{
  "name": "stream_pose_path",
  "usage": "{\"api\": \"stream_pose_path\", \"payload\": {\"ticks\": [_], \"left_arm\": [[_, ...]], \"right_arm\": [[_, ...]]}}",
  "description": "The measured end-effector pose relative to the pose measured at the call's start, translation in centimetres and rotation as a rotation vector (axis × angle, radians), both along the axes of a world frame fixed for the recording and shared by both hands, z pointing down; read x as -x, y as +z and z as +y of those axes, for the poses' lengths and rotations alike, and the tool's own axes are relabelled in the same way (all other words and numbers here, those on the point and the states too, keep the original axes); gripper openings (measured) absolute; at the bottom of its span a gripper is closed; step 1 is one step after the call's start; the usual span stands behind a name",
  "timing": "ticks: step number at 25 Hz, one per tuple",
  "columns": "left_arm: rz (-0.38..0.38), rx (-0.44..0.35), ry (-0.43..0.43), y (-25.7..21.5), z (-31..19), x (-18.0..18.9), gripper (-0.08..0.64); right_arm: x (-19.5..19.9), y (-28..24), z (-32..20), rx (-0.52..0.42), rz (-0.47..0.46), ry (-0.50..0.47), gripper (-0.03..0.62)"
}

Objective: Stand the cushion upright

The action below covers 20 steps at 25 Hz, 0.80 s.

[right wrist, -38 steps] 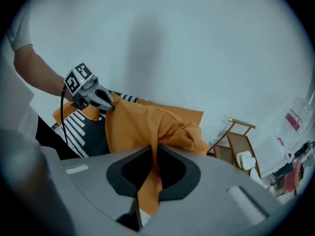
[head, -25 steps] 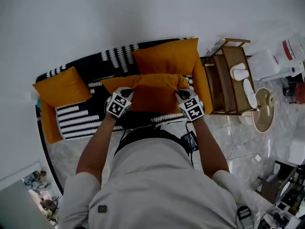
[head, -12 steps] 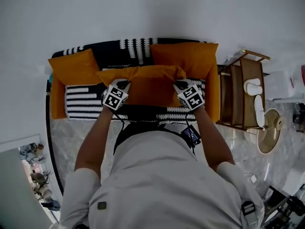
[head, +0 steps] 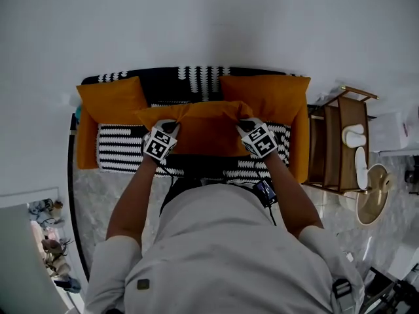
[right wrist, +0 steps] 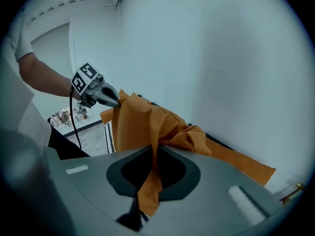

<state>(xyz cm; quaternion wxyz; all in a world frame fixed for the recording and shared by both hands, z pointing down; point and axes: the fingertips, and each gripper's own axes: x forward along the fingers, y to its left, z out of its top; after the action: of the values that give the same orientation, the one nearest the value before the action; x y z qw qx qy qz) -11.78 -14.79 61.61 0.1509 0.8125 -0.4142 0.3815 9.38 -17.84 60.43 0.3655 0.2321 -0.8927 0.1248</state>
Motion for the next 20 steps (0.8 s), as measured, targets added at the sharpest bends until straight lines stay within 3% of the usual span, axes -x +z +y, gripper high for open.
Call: {"api": "stream_pose_path", "payload": {"ticks": [8, 20], "left_arm": [[0.048, 0.032, 0.049, 1.7, -1.8, 6.2, 0.009], [0.08, 0.063, 0.21, 4.3, -5.7, 14.1, 0.009]], "right_arm": [[6.1, 1.1, -1.2, 0.027, 0.062, 0.058, 0.035], [14.2, 3.4, -3.7, 0.026, 0.153, 0.161, 0.037]]}}
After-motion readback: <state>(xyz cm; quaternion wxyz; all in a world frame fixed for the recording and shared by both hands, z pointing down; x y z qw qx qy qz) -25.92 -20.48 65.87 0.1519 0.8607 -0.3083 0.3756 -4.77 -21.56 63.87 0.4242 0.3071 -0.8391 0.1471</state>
